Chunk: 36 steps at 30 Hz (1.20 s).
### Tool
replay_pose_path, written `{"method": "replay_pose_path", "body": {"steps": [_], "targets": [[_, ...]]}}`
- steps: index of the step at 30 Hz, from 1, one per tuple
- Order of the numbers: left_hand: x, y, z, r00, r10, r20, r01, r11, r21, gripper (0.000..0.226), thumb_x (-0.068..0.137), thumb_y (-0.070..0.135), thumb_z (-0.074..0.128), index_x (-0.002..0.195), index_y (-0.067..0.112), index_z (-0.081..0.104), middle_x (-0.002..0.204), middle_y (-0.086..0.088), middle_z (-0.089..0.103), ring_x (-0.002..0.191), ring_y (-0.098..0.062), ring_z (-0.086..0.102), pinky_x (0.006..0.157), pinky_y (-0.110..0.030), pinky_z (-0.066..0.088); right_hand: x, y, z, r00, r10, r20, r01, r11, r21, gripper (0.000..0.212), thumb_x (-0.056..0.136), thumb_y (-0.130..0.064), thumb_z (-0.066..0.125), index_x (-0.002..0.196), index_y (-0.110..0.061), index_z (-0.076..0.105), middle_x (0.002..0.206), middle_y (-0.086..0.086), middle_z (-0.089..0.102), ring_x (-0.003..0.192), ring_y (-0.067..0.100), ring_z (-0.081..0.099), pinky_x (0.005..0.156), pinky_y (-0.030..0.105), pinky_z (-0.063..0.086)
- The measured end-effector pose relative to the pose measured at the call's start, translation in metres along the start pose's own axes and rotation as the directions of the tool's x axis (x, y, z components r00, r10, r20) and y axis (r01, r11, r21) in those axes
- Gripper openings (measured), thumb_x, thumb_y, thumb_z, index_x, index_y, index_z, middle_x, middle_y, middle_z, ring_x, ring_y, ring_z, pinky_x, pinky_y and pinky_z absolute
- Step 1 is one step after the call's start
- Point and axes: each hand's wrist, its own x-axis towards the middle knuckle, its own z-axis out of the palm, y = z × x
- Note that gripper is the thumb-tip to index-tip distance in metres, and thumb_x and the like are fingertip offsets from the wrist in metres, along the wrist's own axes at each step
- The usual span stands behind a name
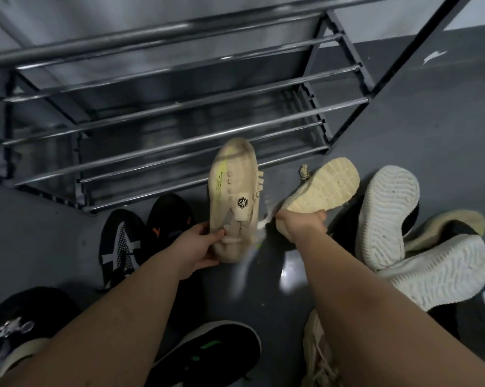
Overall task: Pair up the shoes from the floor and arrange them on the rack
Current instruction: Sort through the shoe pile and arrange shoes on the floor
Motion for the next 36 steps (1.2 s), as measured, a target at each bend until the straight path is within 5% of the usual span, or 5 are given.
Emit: {"method": "replay_pose_path", "body": {"steps": [9,14,15,31,36], "targets": [[-0.036,-0.016,-0.014,0.999,0.034,-0.009,-0.033,0.998,0.046,0.042,0.096,0.017,0.051,0.137,0.017,0.044,0.113,-0.006,0.058,0.099,-0.025,0.057,0.081,-0.040,0.047,-0.051,0.036,-0.027,0.804,-0.163,0.572,-0.013,0.957,0.290,0.047,0.087,-0.001,0.062,0.130,-0.013,0.048,0.124,0.008,0.062,0.094,0.018,0.063,0.064,0.025,0.052],[-0.052,-0.049,-0.017,1.000,0.005,-0.003,-0.004,0.991,0.137,0.043,0.097,0.021,0.050,0.139,0.017,0.041,0.128,-0.011,0.057,0.114,-0.030,0.055,0.091,-0.044,0.046,-0.048,0.087,-0.058,0.805,0.021,0.594,-0.051,0.998,0.032,0.054,0.094,-0.001,0.051,0.136,0.001,0.017,0.083,0.005,0.053,0.070,0.015,0.049,0.067,0.028,0.039],[-0.054,-0.053,-0.016,1.000,0.002,-0.001,-0.002,0.989,0.147,0.044,0.097,0.022,0.050,0.139,0.017,0.041,0.131,-0.011,0.056,0.118,-0.031,0.054,0.092,-0.044,0.046,-0.052,0.092,-0.062,0.807,0.049,0.588,-0.063,0.998,0.004,0.019,0.092,-0.004,0.056,0.096,-0.011,0.039,0.077,0.003,0.052,0.065,0.014,0.047,0.068,0.029,0.038],[-0.021,-0.038,0.017,0.999,0.032,0.015,-0.034,0.972,0.231,0.045,0.095,0.020,0.053,0.139,0.022,0.041,0.132,-0.008,0.055,0.117,-0.029,0.053,0.087,-0.041,0.047,-0.023,0.111,-0.021,0.954,-0.193,0.230,0.139,0.963,0.231,0.111,0.037,-0.033,0.091,0.133,-0.013,0.039,0.123,0.010,0.063,0.109,0.032,0.063,0.093,0.055,0.050],[-0.018,-0.039,0.022,1.000,0.006,-0.023,0.000,0.973,0.233,0.045,0.096,0.018,0.051,0.139,0.020,0.040,0.133,-0.008,0.053,0.111,-0.026,0.052,0.090,-0.043,0.045,-0.019,0.106,-0.013,0.964,-0.113,0.241,0.072,0.983,0.171,0.087,0.058,-0.012,0.088,0.131,-0.009,0.040,0.124,0.014,0.060,0.114,0.035,0.059,0.097,0.052,0.048]]}}
